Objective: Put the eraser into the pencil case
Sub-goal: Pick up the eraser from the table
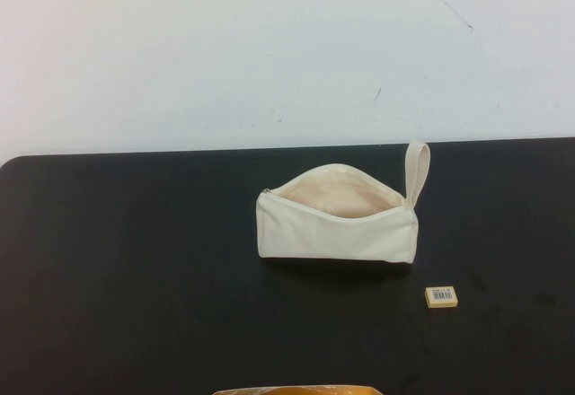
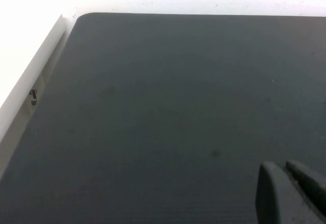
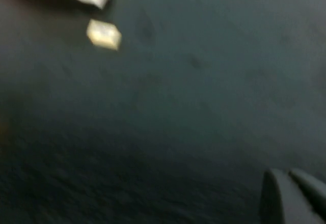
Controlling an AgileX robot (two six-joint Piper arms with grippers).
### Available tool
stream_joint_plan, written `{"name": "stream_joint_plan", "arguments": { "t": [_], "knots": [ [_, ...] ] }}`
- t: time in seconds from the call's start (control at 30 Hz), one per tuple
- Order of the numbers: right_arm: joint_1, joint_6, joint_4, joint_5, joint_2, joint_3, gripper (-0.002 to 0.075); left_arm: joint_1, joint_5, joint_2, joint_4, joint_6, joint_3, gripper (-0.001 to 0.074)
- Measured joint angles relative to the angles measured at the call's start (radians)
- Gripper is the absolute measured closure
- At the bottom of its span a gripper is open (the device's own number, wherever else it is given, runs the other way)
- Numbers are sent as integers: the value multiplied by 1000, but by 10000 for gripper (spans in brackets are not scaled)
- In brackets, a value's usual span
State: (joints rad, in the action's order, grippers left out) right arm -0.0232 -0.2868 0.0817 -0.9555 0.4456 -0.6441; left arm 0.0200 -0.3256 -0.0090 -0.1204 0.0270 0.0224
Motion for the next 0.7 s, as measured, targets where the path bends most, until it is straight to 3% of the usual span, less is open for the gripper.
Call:
{"name": "stream_joint_plan", "arguments": {
  "t": [0.13,0.37,0.5,0.7],
  "knots": [
    [0,-87,-51,-129,209,-193,727,0,0,0,0,0,0,736],
    [-11,-255,181,-187,510,-351,727,0,0,0,0,0,0,736],
    [-94,-240,175,-199,682,-437,727,0,0,0,0,0,0,736],
    [-295,-98,6,-199,911,-585,727,0,0,0,0,0,0,736]
  ]
}}
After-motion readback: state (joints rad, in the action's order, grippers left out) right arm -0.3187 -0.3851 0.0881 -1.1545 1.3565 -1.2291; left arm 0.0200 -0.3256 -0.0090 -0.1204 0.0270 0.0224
